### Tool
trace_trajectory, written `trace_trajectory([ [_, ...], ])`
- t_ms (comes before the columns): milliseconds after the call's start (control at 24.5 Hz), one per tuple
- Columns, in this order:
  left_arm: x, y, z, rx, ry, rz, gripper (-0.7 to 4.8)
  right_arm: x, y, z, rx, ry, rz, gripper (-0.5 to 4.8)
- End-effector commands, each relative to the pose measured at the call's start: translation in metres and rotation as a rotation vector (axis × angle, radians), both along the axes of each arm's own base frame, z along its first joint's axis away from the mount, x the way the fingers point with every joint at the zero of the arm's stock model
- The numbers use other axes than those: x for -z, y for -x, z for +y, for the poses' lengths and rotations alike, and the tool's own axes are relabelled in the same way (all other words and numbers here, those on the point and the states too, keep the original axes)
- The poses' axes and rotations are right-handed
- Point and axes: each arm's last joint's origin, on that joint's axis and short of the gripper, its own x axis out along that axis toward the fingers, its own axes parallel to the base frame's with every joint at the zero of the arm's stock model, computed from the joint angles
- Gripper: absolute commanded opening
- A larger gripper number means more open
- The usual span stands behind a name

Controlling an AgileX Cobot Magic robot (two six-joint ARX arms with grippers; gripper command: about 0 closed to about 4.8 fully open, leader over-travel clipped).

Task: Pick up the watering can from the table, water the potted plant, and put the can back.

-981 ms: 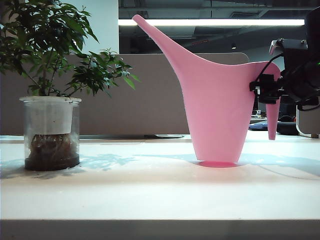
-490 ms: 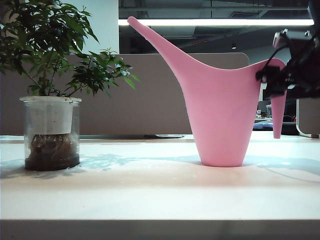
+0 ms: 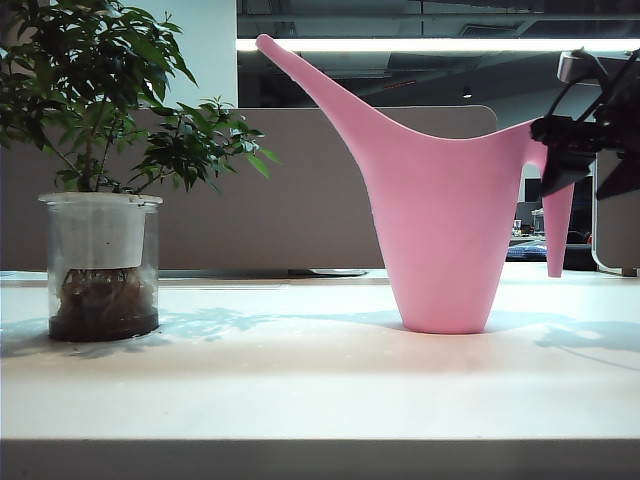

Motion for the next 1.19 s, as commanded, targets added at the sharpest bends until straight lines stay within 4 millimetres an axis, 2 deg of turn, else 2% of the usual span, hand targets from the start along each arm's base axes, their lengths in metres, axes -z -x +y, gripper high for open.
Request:
trace_trajectory([
  [41, 0.001, 0.001, 0.0, 0.003, -0.011, 0.01, -0.05, -0.009, 0.011, -0.001, -0.003, 0.003, 0.022, 3.42],
  [409, -0.002, 0.0, 0.002, -0.079, -0.037, -0.047, -0.05, -0.049, 0.068, -0.005, 0.057, -0.114, 0.02, 3.27],
  [613, 0.004, 0.01, 0.002, -0.075, -0.037, -0.092, -0.05, -0.075, 0.109, -0.006, 0.022, -0.129, -0.081, 2.08],
  [654, 0.011, 0.014, 0.004, -0.074, -0.029, -0.103, -0.05, -0.085, 0.127, -0.006, -0.009, -0.141, -0.13, 1.81],
  [736, 0.02, 0.018, 0.005, -0.076, -0.023, -0.119, -0.05, -0.092, 0.146, -0.007, -0.034, -0.154, -0.174, 1.64],
  [817, 0.03, 0.021, 0.006, -0.077, -0.014, -0.148, -0.05, -0.096, 0.163, -0.008, -0.044, -0.162, -0.212, 1.26],
  [899, 0.041, 0.024, 0.007, -0.081, -0.004, -0.179, -0.05, -0.1, 0.179, -0.01, -0.046, -0.165, -0.248, 0.41],
  [981, 0.055, 0.025, 0.008, -0.099, 0.004, -0.217, -0.05, -0.102, 0.196, -0.012, -0.046, -0.167, -0.292, -0.09],
  [1022, 0.071, 0.023, 0.007, -0.1, 0.02, -0.258, -0.05, -0.102, 0.209, -0.014, -0.033, -0.166, -0.345, -0.08],
  [1104, 0.093, 0.017, 0.006, -0.12, 0.022, -0.272, -0.05, -0.097, 0.221, -0.017, 0.018, -0.152, -0.393, -0.08],
  [1185, 0.123, 0.008, 0.005, -0.204, 0.09, -0.128, -0.05, -0.089, 0.239, -0.019, 0.047, -0.145, -0.375, -0.08],
])
